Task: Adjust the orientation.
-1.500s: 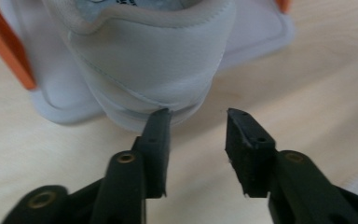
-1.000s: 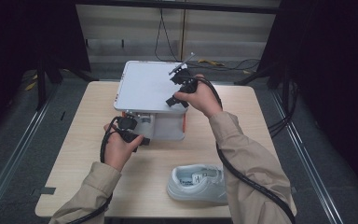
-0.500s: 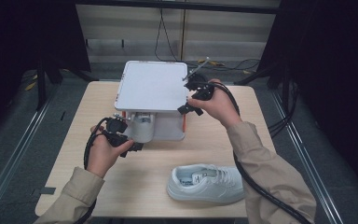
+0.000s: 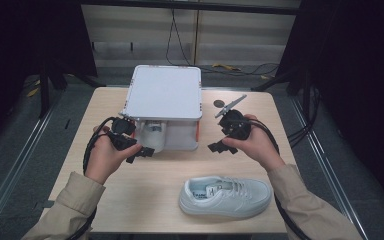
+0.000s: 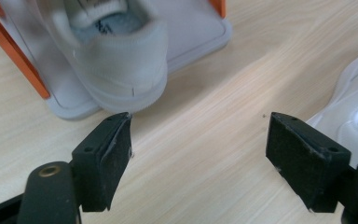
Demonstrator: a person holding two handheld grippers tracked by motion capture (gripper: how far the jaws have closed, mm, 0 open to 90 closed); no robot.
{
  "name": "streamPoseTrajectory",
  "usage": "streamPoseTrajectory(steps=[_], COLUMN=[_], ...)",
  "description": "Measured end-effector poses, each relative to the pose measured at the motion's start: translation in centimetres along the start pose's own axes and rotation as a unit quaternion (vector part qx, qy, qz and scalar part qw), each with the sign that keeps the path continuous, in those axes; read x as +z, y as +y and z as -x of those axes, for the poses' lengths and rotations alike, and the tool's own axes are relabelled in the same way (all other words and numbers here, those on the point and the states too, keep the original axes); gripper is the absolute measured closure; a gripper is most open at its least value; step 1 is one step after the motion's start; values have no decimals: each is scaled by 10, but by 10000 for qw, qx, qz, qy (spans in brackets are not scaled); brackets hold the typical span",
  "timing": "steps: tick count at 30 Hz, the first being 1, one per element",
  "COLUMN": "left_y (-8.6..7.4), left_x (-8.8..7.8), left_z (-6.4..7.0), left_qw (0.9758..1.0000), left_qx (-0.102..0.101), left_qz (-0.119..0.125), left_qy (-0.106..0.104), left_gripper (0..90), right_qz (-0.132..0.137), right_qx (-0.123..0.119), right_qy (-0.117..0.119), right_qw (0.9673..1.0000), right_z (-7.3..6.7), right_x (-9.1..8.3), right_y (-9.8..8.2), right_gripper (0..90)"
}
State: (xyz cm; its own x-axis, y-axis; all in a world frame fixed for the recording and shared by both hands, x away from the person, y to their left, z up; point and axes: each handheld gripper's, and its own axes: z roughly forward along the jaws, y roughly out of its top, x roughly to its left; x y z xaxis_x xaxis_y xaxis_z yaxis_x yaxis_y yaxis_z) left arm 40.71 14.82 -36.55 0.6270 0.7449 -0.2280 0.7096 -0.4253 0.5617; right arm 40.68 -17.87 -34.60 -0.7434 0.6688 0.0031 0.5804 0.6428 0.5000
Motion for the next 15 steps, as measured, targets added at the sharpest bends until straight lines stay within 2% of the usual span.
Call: streamPoseTrajectory(steps=[9,14,15], left_y=[33,54,59], left_x=[-23,-29,-30], left_z=[3,3,3], left_qw=[9999,9999,9998], left_qx=[60,72,62], left_qz=[-59,-86,-85], left_qy=[86,97,152], left_gripper=[227,229,228], right_qz=[-191,-271,-216], right_qx=[-12,55,68], right_qy=[134,252,258], right_qw=[9997,9993,9994], right_z=[-14,-18,-18], right_x=[9,19,19], right_y=[-35,-51,-53], right_gripper=[195,207,215])
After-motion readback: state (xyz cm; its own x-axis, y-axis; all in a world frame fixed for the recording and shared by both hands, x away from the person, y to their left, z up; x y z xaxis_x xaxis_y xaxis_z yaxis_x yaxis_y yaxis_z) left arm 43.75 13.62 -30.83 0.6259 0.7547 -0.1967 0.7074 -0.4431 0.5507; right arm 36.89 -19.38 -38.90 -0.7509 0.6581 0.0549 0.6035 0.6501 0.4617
